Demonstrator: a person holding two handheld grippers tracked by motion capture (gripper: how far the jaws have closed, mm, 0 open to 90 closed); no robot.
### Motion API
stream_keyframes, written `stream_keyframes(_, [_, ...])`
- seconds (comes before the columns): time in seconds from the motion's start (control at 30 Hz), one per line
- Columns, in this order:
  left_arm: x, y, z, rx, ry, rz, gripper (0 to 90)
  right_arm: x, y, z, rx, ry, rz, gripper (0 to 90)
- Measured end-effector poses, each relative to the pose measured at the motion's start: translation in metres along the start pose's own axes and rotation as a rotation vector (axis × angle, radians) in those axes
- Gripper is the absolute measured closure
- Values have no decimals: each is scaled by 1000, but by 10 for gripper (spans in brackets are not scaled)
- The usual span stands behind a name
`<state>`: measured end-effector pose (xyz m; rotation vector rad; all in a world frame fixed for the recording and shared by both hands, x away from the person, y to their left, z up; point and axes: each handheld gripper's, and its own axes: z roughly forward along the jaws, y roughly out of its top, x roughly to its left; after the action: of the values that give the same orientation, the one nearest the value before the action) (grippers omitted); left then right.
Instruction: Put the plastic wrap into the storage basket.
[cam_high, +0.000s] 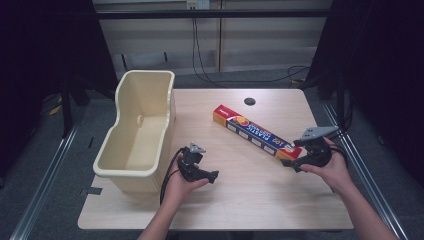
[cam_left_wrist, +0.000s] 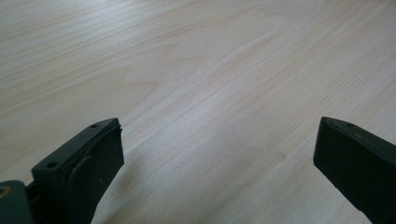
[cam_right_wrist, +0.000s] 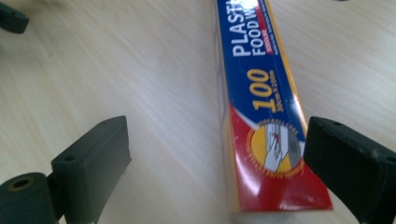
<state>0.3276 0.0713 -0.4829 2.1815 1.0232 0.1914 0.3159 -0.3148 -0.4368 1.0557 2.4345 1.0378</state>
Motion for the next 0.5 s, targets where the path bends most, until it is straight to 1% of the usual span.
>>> stream_keyframes(0.03, [0, 0, 1, 0, -6, 3, 14, -1, 4, 2, 0, -8, 3, 71])
stream_keyframes(0.1, [0, -1, 2, 10, 1, 4, 18, -3, 11, 7, 5, -2, 5, 78])
stream_keyframes(0.17, [0, -2, 3, 20, -2, 6, 18, -4, 19, 12, 10, -14, -1, 79])
stream_keyframes(0.2, [0, -2, 4, 28, -2, 6, 18, -6, 23, 16, 1, -13, -2, 88])
stream_keyframes(0.23, [0, -2, 4, 30, -4, 13, 18, -7, 26, 19, 3, -14, 3, 90])
stream_keyframes(0.27, [0, -2, 4, 37, -6, 23, 18, -8, 30, 22, 11, -21, 2, 91])
stream_keyframes(0.3, [0, -2, 4, 36, -11, 24, 18, -10, 34, 25, 13, -15, 3, 90])
stream_keyframes(0.33, [-1, -2, 5, 37, -14, 26, 18, -10, 37, 29, 19, -29, 1, 91])
stream_keyframes(0.37, [-1, -2, 5, 42, -11, 27, 18, -11, 40, 33, 28, -28, -3, 91])
stream_keyframes(0.4, [-2, -2, 6, 46, -15, 30, 18, -12, 43, 36, 39, -41, -14, 91])
stream_keyframes(0.5, [-2, -3, 7, 44, -20, 31, 18, -16, 48, 48, 53, -36, -3, 93])
